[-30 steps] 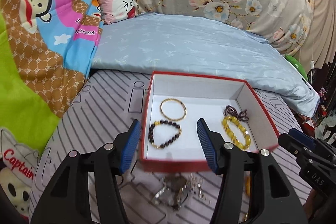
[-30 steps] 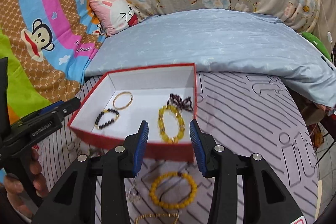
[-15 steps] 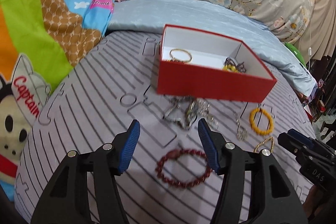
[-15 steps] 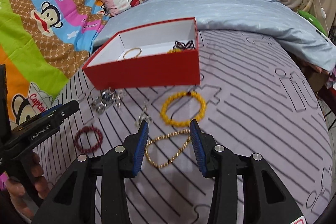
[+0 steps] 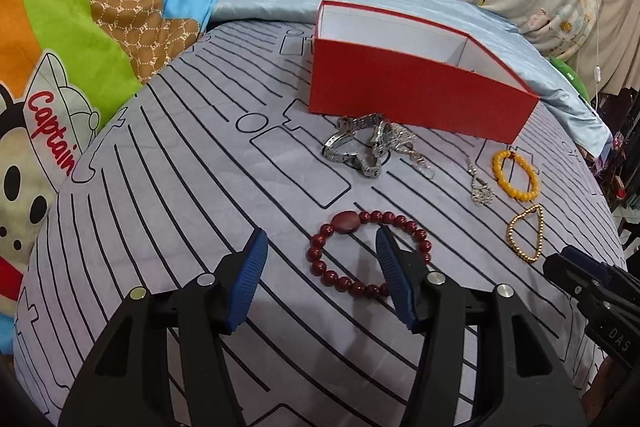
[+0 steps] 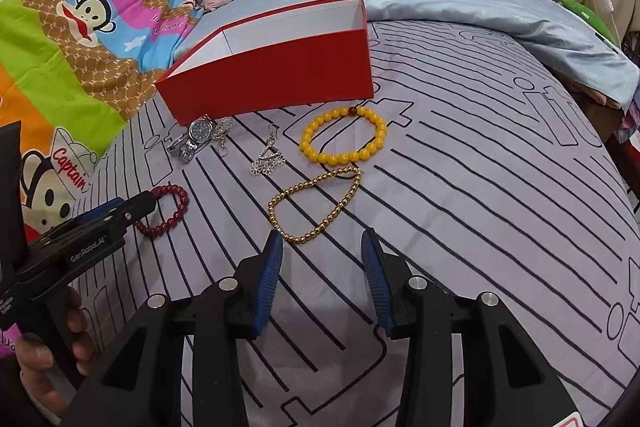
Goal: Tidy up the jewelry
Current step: 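Withdraw both open grippers from the box toward the remaining jewelry, then grasp the red bead bracelet with the left gripper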
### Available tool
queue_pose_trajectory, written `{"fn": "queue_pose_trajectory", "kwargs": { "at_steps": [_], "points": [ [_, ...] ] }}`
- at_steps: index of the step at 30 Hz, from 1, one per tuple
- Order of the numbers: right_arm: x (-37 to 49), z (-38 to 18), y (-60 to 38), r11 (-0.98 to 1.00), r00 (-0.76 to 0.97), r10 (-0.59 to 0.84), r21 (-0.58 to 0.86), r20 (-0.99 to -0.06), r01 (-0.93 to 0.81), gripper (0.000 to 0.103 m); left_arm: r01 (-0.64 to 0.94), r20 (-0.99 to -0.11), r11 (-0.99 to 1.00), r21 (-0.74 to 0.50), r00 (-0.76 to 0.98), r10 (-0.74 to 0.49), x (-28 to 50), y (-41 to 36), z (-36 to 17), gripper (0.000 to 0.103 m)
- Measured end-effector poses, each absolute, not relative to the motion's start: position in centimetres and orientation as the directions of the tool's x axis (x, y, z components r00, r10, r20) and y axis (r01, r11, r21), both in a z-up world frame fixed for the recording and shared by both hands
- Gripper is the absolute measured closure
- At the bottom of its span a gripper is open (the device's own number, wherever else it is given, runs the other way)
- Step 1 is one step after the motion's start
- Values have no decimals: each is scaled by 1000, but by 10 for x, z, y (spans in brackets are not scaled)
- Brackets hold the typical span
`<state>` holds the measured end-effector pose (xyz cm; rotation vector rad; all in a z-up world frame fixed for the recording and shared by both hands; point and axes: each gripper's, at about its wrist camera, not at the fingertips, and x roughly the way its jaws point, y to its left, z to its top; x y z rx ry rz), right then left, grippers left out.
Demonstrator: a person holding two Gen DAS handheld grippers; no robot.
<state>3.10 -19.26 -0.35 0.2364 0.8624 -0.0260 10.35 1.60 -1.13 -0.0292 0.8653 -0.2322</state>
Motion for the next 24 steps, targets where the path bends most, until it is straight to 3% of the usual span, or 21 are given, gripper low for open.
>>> {"fn": "queue_pose_trajectory", "kwargs": {
  "at_steps": [10, 19, 20, 24],
  "points": [
    [32, -9, -190, 974, 650, 75, 196, -756, 116, 62, 230, -760, 970, -74, 617, -204, 108, 4, -13, 59],
    [33, -9, -190, 973, 651, 76, 200, -755, 118, 62, 255, -758, 964, -73, 613, -220, 114, -4, -12, 84],
    [33, -9, -191, 972, 651, 78, 203, -755, 119, 62, 260, -758, 963, -77, 612, -226, 114, -4, -12, 95],
    [40, -8, -195, 970, 651, 79, 210, -755, 125, 62, 269, -755, 959, -89, 609, -241, 112, -6, -12, 95]
  ]
}}
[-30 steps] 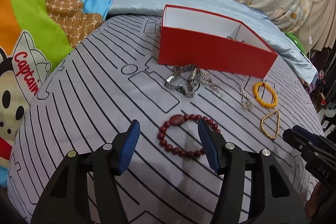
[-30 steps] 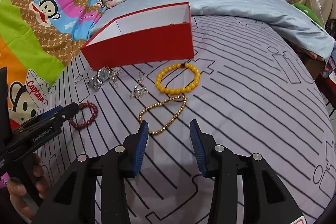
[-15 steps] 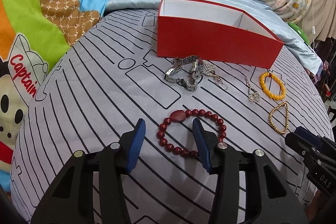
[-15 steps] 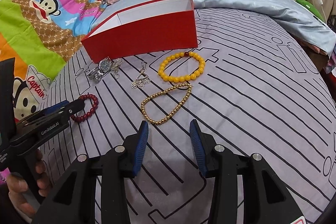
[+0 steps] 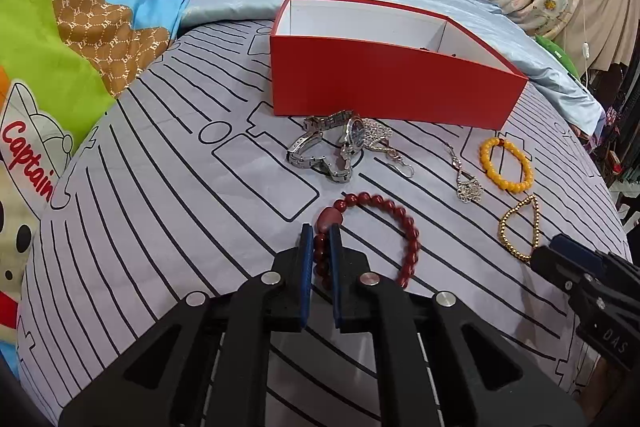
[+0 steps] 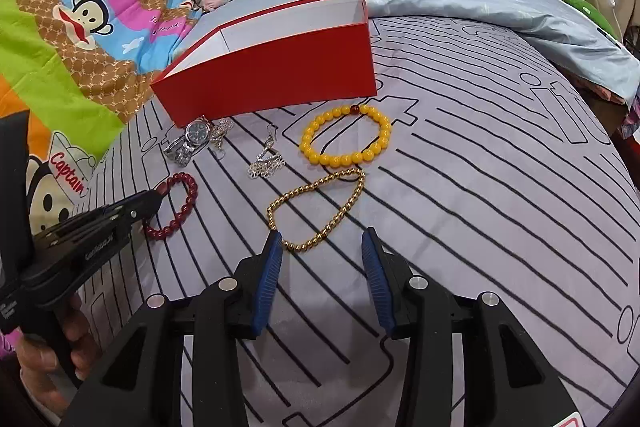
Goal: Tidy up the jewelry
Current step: 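Grasp the red bead bracelet with the left gripper, then grasp the orange bead bracelet with the right gripper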
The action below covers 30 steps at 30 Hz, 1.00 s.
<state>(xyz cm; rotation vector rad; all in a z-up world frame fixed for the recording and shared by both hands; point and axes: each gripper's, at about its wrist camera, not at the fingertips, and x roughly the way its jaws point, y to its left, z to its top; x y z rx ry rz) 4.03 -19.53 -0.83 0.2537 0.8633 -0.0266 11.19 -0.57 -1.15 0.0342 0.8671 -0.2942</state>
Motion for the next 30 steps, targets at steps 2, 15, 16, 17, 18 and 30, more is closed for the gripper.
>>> {"fn": "queue_pose_trajectory", "kwargs": {
  "at_steps": [2, 15, 16, 17, 18, 30],
  "points": [
    [45, -6, -199, 966, 654, 81, 220, -752, 133, 62, 269, -754, 958, -97, 609, -247, 111, -6, -11, 95],
    [105, 2, -229, 957, 672, 6, 199, -740, 211, 65, 263, -754, 958, -110, 606, -253, 112, -4, -13, 95],
    [108, 1, -231, 957, 669, 5, 198, -743, 212, 66, 263, -754, 958, -111, 606, -254, 112, -4, -13, 95],
    [109, -1, -231, 958, 667, 1, 193, -745, 213, 69, 264, -754, 958, -111, 606, -254, 112, -4, -13, 95],
    [112, -2, -232, 959, 663, -4, 185, -748, 215, 71, 264, -754, 958, -110, 606, -253, 112, -4, -13, 95],
    [118, -8, -225, 970, 645, -44, 123, -763, 212, 95, 265, -755, 959, -105, 606, -250, 112, -6, -14, 95]
  ]
}}
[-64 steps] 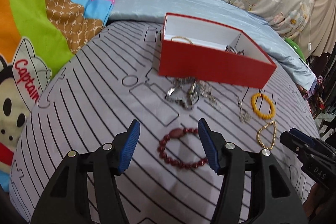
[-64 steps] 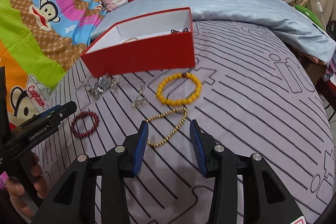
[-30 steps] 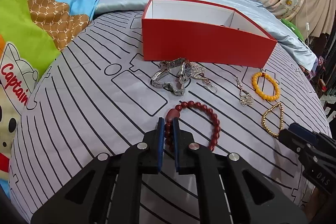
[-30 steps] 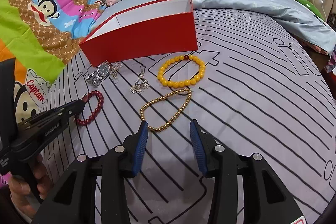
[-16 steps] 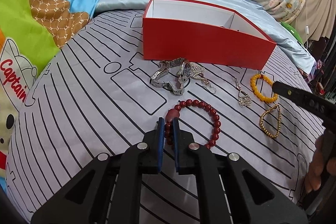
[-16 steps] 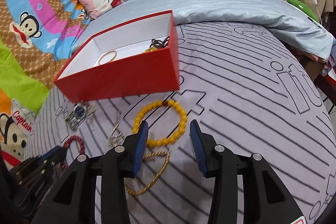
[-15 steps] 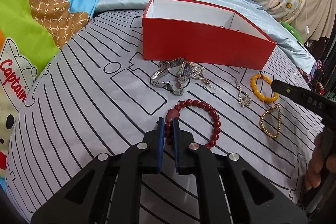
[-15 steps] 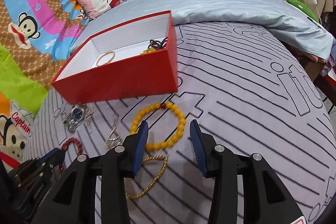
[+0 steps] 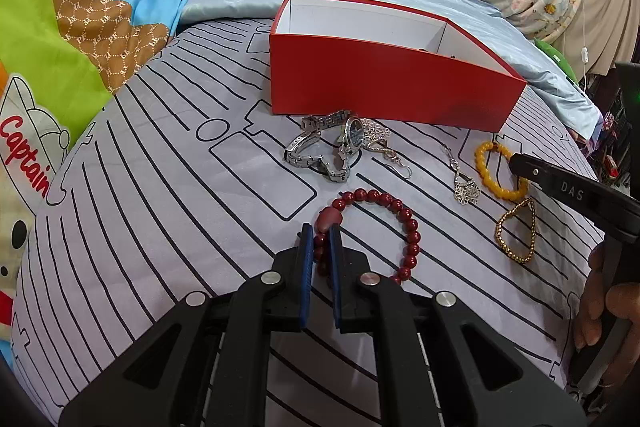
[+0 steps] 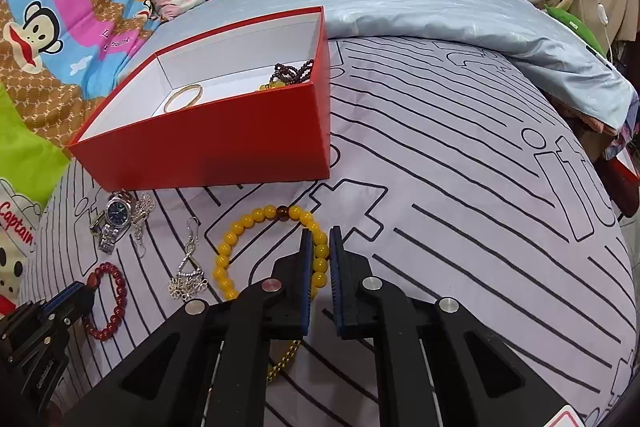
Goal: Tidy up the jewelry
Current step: 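Grasp the orange bead bracelet with the right gripper, then carry the red bracelet toward the box with the left gripper while the right carries the orange one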
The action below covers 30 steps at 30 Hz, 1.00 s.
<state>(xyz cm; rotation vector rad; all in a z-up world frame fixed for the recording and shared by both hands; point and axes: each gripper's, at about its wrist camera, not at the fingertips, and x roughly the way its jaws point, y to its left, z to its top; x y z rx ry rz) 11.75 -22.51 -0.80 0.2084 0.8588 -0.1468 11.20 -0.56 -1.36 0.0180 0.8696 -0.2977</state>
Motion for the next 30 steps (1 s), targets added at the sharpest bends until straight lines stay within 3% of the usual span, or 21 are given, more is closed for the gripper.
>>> {"fn": "queue_pose_trajectory", "kwargs": {
  "at_steps": [12, 30],
  "points": [
    [86, 16, -204, 973, 684, 46, 188, -728, 134, 96, 252, -747, 956, -151, 604, -277, 114, -1, -8, 95],
    [69, 69, -197, 973, 759, 96, 223, -643, 65, 96, 305, -642, 935, -181, 683, -347, 117, -4, 73, 95]
  ]
}}
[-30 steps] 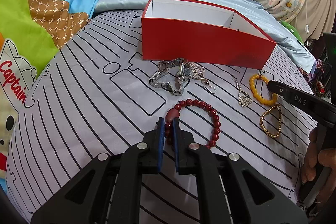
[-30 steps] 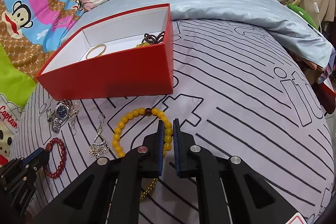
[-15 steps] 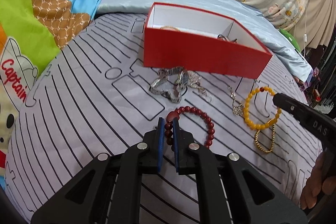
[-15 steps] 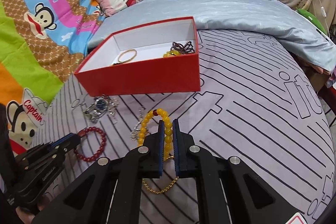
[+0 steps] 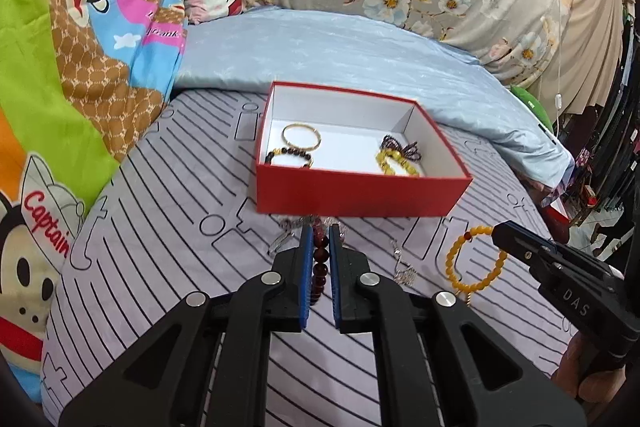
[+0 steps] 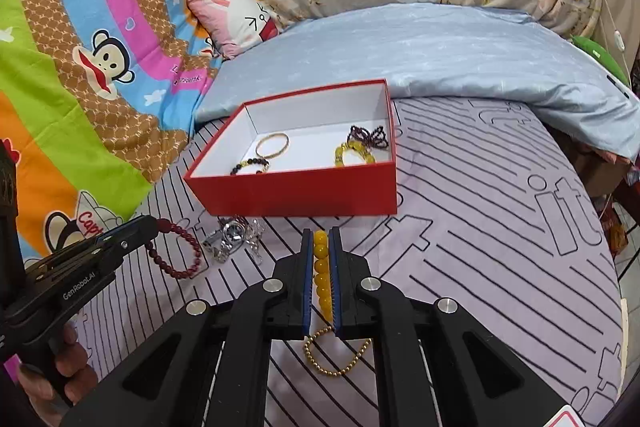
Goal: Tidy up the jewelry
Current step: 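Carry the red bracelet toward the box with the left gripper while the right carries the orange one, then open both grippers over the red box, dropping both bracelets inside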
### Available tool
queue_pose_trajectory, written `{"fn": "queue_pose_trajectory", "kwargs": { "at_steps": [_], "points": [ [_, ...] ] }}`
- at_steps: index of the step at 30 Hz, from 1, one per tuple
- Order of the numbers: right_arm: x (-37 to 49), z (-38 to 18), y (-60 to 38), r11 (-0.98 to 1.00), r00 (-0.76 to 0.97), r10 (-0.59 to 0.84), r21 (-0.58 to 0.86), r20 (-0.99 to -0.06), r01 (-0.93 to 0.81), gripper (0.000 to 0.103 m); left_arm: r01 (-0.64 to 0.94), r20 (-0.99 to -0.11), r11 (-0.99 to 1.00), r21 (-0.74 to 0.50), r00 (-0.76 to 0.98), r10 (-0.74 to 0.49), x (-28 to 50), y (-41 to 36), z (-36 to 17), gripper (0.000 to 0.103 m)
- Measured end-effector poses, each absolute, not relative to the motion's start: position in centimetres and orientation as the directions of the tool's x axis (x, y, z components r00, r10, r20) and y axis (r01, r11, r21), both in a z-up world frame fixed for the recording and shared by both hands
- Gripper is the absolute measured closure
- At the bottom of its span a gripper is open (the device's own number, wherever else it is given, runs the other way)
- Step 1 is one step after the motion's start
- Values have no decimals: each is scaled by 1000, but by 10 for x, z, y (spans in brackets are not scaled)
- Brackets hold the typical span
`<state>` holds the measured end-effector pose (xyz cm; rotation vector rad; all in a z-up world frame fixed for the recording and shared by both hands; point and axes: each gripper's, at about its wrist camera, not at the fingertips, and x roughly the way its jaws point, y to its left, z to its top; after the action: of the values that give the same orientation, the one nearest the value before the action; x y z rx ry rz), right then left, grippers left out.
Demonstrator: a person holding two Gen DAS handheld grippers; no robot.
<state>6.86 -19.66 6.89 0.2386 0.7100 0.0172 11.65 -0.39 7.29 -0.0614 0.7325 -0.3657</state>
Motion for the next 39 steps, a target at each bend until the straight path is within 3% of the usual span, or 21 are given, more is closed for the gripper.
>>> {"fn": "queue_pose_trajectory", "kwargs": {
  "at_steps": [17, 39],
  "points": [
    [132, 122, -199, 982, 821, 98, 188, -563, 12, 96, 367, -525, 920, -139, 760, -383, 169, -44, 140, 95],
    [220, 73, -206, 975, 764, 121, 222, -634, 31, 95, 335, -610, 937, -100, 723, -324, 254, -78, 83, 95]
  ]
}}
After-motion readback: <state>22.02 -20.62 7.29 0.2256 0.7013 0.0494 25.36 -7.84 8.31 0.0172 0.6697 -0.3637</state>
